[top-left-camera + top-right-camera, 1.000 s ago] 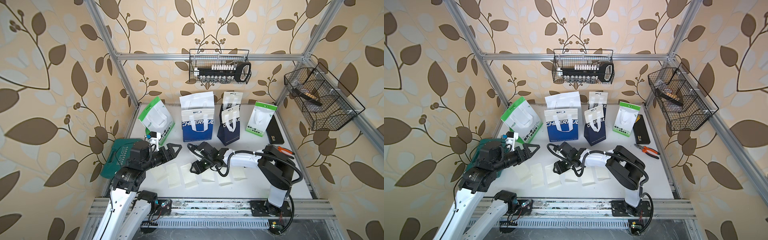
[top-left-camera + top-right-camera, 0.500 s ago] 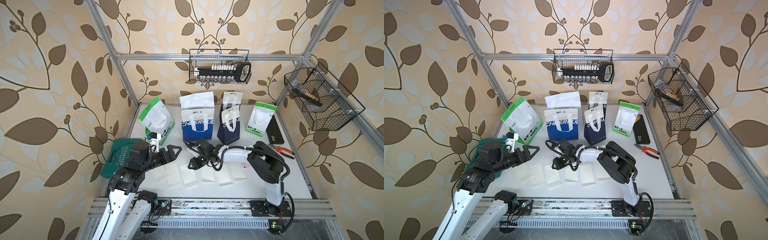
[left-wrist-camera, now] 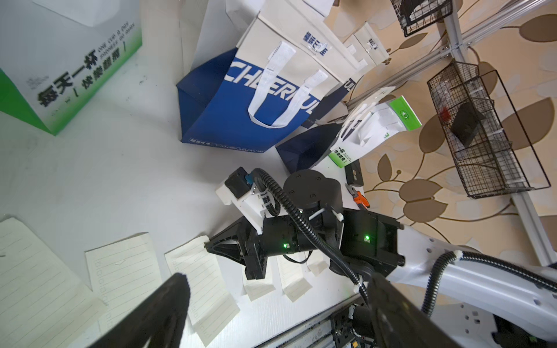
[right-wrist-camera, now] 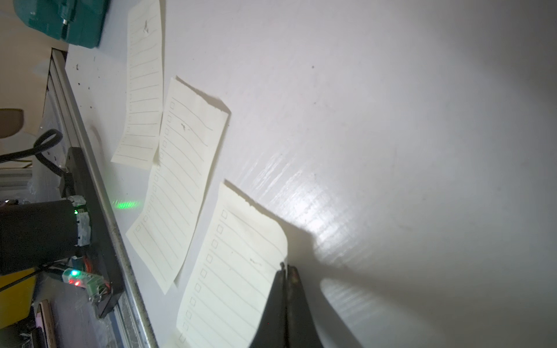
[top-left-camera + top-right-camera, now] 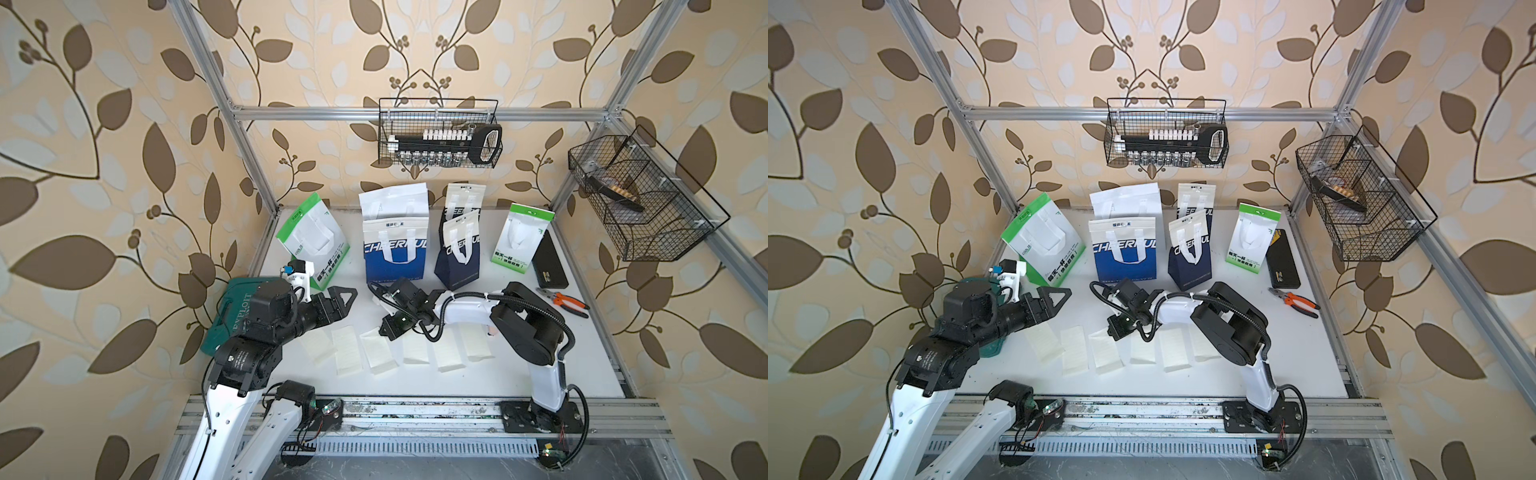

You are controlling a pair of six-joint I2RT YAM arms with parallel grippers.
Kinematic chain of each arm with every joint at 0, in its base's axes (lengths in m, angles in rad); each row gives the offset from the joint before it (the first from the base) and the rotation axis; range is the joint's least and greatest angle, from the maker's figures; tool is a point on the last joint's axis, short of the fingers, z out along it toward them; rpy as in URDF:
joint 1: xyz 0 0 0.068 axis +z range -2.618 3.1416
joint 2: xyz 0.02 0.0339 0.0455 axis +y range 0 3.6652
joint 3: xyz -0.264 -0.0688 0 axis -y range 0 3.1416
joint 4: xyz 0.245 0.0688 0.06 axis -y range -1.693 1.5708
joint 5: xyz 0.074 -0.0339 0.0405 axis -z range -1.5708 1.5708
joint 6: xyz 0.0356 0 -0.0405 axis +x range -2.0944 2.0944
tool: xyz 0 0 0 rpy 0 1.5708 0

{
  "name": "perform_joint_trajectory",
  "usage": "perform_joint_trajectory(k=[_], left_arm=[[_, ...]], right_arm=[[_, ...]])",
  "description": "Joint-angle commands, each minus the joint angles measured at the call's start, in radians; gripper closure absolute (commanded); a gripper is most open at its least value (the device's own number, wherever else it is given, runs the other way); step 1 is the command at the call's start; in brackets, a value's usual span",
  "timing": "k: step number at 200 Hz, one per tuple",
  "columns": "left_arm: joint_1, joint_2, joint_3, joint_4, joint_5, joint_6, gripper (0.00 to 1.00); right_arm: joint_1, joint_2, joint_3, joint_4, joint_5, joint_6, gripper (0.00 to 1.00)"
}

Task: Staple the receipts to the bags
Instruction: Pick up the receipt from the center of the board.

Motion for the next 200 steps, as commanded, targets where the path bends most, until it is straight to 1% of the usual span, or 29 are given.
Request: perform_joint_trajectory(k=[1, 31, 70, 90, 105, 120, 127, 139, 154, 167, 179, 191, 200], left_arm=[[-0.007, 0.009, 0.06, -0.04, -0.099, 0.049, 0.06], [-0.007, 0.026, 0.105, -0.058, -0.177, 0.081, 0.05], [-0.007, 0.07, 0.19, -0.08, -0.369, 0.112, 0.04], [-0.005, 0.124, 0.216, -0.035, -0.44, 0.148, 0.03], [0.004, 0.206, 0.26, -0.019, -0.495, 0.173, 0.04], [0.034, 0.295, 0.326, 0.008, -0.487, 0.208, 0.08], [0.058, 0.337, 0.365, 0.016, -0.481, 0.227, 0.1], [0.103, 0.41, 0.436, 0.026, -0.467, 0.251, 0.12], [0.172, 0.491, 0.525, 0.032, -0.399, 0.271, 0.12], [0.203, 0.554, 0.585, 0.037, -0.35, 0.288, 0.12], [0.204, 0.606, 0.628, 0.051, -0.269, 0.322, 0.13], [0.203, 0.659, 0.669, 0.061, -0.119, 0.344, 0.15], [0.2, 0.684, 0.682, 0.08, -0.013, 0.334, 0.15]], right_arm=[[0.003, -0.015, -0.016, 0.017, 0.016, -0.024, 1.0], [0.001, -0.096, -0.069, 0.066, 0.036, -0.022, 1.0], [0.001, -0.23, -0.132, 0.102, 0.042, -0.009, 1.0], [0.001, -0.289, -0.16, 0.106, 0.028, -0.001, 1.0], [0.001, -0.338, -0.186, 0.109, 0.026, 0.006, 1.0], [0.001, -0.388, -0.213, 0.103, 0.025, 0.005, 1.0], [0.001, -0.408, -0.226, 0.095, 0.029, 0.006, 1.0], [0.001, -0.445, -0.254, 0.092, 0.025, 0.005, 1.0], [0.001, -0.494, -0.288, 0.085, 0.026, 0.003, 1.0], [0.001, -0.537, -0.317, 0.077, 0.028, 0.004, 1.0], [0.0, -0.579, -0.344, 0.064, 0.036, 0.005, 1.0], [-0.005, -0.626, -0.373, 0.052, 0.047, 0.006, 1.0], [-0.01, -0.656, -0.396, 0.049, 0.051, 0.005, 1.0]])
